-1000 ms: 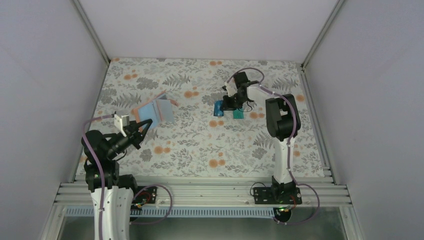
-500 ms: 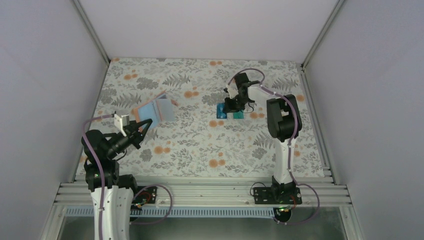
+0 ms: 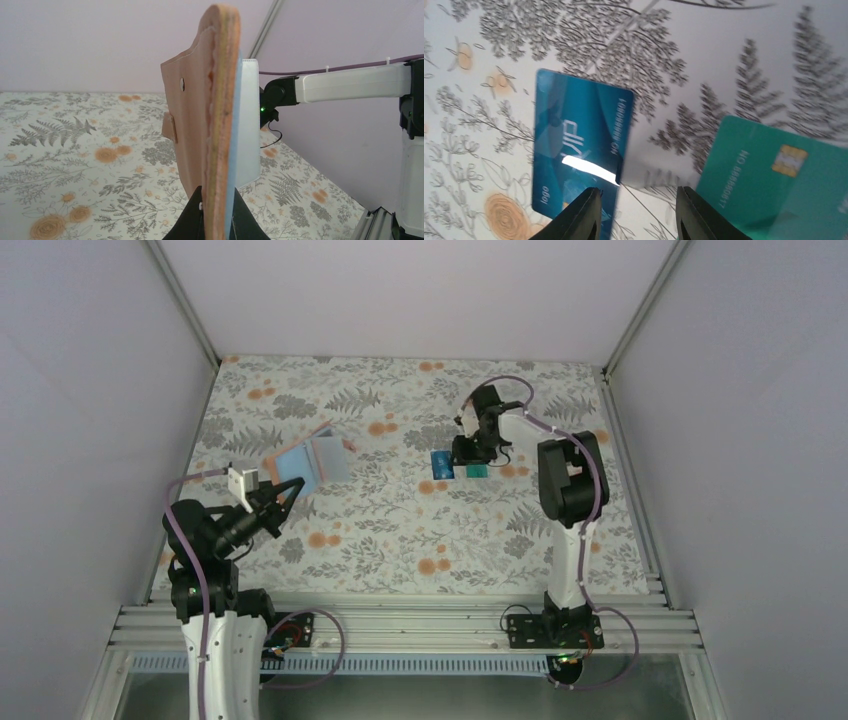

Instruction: Take the credit cards out of the card holder

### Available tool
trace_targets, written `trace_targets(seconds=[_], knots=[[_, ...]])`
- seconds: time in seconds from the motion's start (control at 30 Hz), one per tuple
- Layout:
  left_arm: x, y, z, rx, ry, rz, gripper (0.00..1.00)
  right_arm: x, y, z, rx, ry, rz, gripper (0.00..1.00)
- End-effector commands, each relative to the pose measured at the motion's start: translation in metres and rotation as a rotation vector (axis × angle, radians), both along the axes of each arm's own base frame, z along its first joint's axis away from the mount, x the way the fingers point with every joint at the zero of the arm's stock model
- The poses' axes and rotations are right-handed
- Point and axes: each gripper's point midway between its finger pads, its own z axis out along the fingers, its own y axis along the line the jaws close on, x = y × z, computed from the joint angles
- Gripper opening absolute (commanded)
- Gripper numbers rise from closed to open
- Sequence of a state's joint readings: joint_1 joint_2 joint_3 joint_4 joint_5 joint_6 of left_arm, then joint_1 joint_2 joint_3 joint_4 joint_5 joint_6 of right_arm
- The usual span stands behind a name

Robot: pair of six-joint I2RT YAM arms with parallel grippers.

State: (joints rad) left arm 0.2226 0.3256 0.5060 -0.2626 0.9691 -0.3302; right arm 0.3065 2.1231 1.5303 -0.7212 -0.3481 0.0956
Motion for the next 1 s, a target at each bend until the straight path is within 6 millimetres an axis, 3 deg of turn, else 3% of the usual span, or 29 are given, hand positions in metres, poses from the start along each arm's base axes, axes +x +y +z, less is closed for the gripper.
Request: trace_targets(seconds=[0.0,0.07,0.13,0.23,0.27,0.37,0.47,0.6,0.7,0.8,0.97], knots=[[-0.003,-0.002,0.011,0.004,-0.05,-0.016,0.02,0.001,-0.01,0.042,-0.071,-0.112,-0.027,0.41],[-0.009,-0.007,0.016,0.011,-0.077,-0.061,0.02,0.0,0.015,0.093,0.02,-0.259,0.055,0.41],[-0.022,-0.018,0.025,0.021,-0.125,-0.155,0.02,-0.018,0.053,0.159,0.192,-0.434,0.201,0.46],[-0.038,-0.028,0.043,0.046,-0.197,-0.239,0.02,-0.081,0.103,0.263,0.547,-0.644,0.466,0.54],[-0.041,-0.029,0.049,0.061,-0.222,-0.255,0.02,-0.112,0.116,0.294,0.683,-0.689,0.577,0.58],[-0.052,-0.034,0.066,0.103,-0.295,-0.298,0.02,-0.173,0.138,0.344,0.858,-0.794,0.763,0.66],[-0.067,-0.041,0.081,0.161,-0.377,-0.358,0.02,-0.211,0.157,0.362,0.904,-0.845,0.861,0.7],[-0.077,-0.044,0.095,0.202,-0.433,-0.39,0.02,-0.231,0.169,0.373,0.916,-0.88,0.909,0.74],[-0.077,-0.044,0.1,0.209,-0.448,-0.383,0.03,-0.241,0.181,0.371,0.893,-0.894,0.95,0.96],[-0.079,-0.045,0.102,0.211,-0.455,-0.381,0.02,-0.239,0.188,0.37,0.865,-0.902,0.948,0.98],[-0.075,-0.043,0.103,0.207,-0.448,-0.358,0.02,-0.253,0.203,0.37,0.887,-0.877,1.011,0.93]])
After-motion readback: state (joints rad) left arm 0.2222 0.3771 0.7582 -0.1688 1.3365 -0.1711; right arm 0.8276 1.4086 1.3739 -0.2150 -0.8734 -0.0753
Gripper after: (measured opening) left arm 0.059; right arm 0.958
